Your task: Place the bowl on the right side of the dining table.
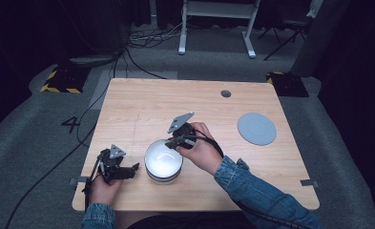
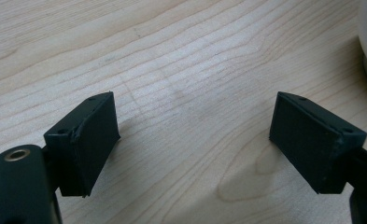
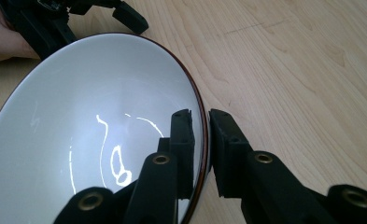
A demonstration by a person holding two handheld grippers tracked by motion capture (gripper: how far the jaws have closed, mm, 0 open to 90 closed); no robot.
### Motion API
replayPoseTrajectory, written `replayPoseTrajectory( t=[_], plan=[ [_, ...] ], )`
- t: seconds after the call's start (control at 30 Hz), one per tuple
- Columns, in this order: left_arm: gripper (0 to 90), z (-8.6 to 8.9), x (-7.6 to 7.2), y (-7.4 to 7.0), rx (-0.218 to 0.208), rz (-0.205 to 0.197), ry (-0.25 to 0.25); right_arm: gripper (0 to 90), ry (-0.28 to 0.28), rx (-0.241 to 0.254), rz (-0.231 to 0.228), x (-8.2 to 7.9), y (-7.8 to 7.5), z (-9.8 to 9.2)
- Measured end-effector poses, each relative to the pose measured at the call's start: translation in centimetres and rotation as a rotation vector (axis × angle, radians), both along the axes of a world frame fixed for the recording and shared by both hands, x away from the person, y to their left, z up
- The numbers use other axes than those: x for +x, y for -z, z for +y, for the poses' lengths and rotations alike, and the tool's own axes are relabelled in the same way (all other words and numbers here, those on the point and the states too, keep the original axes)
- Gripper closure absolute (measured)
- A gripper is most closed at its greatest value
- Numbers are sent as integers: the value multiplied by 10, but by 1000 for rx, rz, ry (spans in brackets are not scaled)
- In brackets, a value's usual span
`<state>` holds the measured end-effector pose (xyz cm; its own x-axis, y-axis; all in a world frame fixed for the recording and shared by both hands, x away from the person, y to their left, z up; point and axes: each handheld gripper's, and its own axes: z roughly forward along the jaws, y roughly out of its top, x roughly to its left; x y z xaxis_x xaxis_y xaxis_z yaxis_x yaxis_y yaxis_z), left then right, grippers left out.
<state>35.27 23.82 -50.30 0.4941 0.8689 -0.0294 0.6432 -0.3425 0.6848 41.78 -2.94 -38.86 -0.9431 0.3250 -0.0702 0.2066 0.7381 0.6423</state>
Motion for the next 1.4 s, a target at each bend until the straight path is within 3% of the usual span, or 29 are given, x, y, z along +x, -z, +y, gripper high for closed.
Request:
replayPoseTrajectory(
  t=[0.2,0.4,0.6,0.7,1.03,1.4],
  plan=[
    [158,0,0,0,-1,1,0,831,16,-40,-1,-1,-1,6],
    [158,0,0,0,-3,-1,1,828,26,-21,7,1,-4,5],
    [158,0,0,0,-3,-2,1,829,23,8,5,-1,-20,7],
    [158,0,0,0,2,-1,1,828,25,-7,-13,-1,-33,8],
    [158,0,0,0,-2,-1,2,827,33,4,-24,4,-45,7],
    [158,0,0,0,2,0,3,827,81,20,-48,16,-65,-3]
  ],
)
